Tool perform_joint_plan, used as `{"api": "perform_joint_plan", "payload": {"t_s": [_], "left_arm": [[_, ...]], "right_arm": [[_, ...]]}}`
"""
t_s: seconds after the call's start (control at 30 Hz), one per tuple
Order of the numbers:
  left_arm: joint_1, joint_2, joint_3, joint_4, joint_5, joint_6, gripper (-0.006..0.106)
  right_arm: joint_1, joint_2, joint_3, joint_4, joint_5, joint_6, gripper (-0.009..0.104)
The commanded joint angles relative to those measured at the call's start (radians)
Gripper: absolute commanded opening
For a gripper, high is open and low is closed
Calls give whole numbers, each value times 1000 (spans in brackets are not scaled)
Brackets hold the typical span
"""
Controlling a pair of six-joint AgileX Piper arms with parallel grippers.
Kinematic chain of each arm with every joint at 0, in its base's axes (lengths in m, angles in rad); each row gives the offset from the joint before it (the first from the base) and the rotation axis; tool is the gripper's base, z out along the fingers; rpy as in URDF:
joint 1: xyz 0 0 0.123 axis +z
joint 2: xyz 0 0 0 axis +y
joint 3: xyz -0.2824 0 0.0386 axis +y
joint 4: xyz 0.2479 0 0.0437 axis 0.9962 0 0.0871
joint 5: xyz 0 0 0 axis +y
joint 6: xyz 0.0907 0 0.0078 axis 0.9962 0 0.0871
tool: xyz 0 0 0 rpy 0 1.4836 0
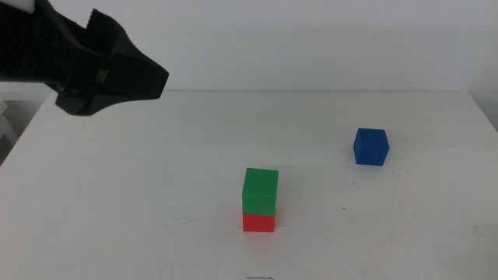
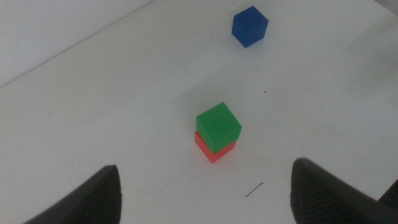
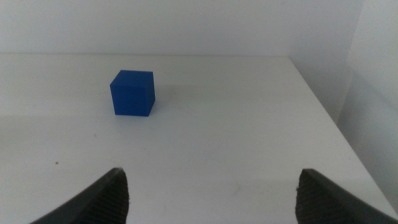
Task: Stack red cubes first, then green, then blue cubes in a specific spot.
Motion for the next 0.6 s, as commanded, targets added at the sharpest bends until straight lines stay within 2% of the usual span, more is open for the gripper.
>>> {"api": "perform_joint_plan", "payload": {"t_s": [0.0, 0.03, 0.17, 0.33, 0.4, 0.57], "left_arm": [[-2, -18, -26, -19, -54, -5, 93], [-2, -18, -26, -19, -54, -5, 93], [-2, -18, -26, -19, -54, -5, 93], [-2, -18, -26, -19, -54, -5, 93], [-2, -18, -26, -19, -54, -5, 93], [-2, -18, -26, -19, -54, -5, 93]], "right_arm": [[4, -23, -19, -23, -107, -13, 94], [4, -23, -19, -23, -114, -14, 94], [4, 2, -40, 64, -110, -6, 94], [4, 123, -159, 139, -61, -12, 94], [4, 191, -247, 158, 7, -32, 94], [4, 424, -516, 233, 329, -141, 94]]}}
